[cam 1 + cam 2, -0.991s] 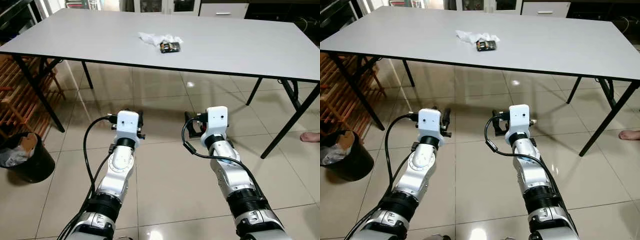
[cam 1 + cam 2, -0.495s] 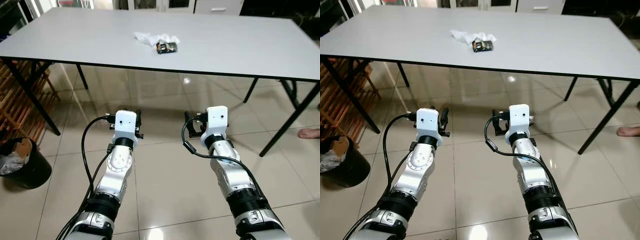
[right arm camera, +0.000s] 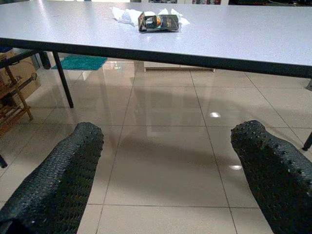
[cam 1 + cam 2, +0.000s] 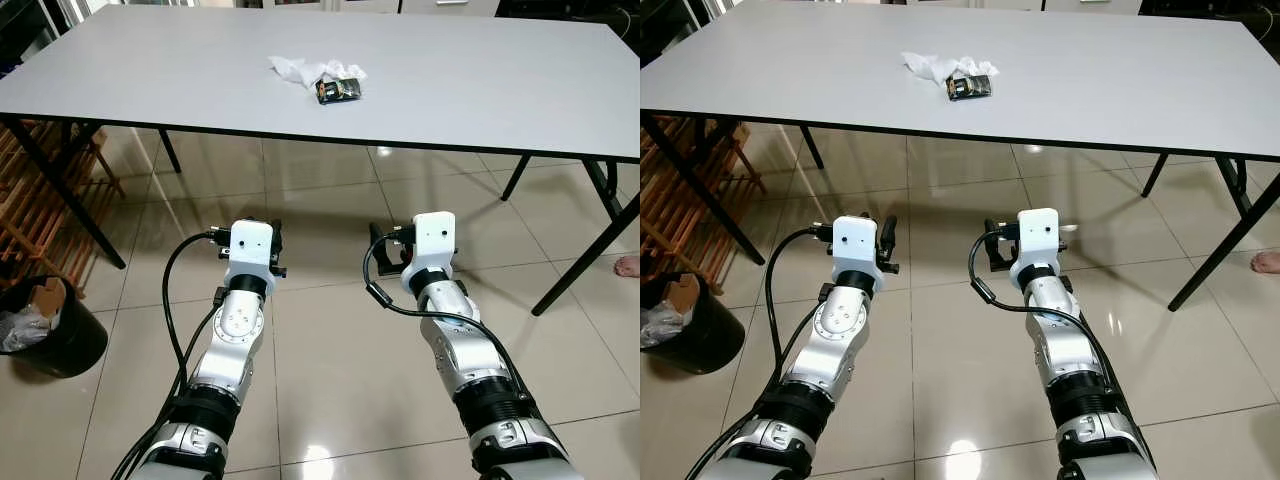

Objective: Picking trash to rubbish bin

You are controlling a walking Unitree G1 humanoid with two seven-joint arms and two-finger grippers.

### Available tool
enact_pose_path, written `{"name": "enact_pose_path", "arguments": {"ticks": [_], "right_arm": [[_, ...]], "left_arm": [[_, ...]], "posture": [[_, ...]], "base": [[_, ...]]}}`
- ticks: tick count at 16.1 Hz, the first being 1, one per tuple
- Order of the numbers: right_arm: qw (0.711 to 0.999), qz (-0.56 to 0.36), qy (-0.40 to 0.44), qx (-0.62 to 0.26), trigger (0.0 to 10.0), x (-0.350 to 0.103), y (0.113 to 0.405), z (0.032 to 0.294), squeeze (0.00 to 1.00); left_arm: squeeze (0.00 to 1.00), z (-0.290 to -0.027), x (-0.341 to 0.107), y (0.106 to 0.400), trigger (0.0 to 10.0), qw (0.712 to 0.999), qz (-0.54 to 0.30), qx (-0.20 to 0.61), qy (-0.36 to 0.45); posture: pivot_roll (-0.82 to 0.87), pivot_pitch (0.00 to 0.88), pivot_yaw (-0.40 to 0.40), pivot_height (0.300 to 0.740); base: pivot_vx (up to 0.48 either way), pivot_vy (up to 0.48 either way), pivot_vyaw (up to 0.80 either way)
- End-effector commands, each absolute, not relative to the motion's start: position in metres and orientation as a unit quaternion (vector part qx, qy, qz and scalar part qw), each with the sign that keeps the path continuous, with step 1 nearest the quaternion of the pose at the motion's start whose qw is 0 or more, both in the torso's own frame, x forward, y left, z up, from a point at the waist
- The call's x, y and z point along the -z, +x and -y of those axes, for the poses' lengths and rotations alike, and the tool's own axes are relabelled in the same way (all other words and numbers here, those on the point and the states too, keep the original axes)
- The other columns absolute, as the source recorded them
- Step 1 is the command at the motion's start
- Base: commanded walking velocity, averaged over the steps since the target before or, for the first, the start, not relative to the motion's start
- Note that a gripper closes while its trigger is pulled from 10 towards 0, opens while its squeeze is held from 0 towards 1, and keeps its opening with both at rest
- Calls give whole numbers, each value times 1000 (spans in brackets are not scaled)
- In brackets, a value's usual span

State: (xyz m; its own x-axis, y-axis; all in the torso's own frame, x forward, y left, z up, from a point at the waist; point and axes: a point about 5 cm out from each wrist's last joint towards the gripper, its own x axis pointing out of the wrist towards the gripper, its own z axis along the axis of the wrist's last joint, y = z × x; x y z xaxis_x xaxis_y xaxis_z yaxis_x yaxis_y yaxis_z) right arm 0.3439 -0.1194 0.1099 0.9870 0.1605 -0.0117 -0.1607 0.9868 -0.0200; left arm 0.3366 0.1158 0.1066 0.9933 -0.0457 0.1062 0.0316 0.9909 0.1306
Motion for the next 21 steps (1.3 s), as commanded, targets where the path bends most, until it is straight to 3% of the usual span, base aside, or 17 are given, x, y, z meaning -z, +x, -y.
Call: {"name": "enact_pose_path", "arguments": {"ticks": [1, 21], "right_arm": [[996, 1, -13, -83, 10000, -112, 345, 118, 0], [996, 1, -12, -84, 10000, -112, 345, 117, 0]], "left_arm": [[0, -118, -107, 339, 10000, 996, 48, 14, 67], [0, -119, -107, 340, 10000, 997, 47, 11, 65]], "posture": [[-56, 71, 26, 740], [-56, 74, 26, 740]], "base": [[401, 0, 0], [471, 0, 0]]}}
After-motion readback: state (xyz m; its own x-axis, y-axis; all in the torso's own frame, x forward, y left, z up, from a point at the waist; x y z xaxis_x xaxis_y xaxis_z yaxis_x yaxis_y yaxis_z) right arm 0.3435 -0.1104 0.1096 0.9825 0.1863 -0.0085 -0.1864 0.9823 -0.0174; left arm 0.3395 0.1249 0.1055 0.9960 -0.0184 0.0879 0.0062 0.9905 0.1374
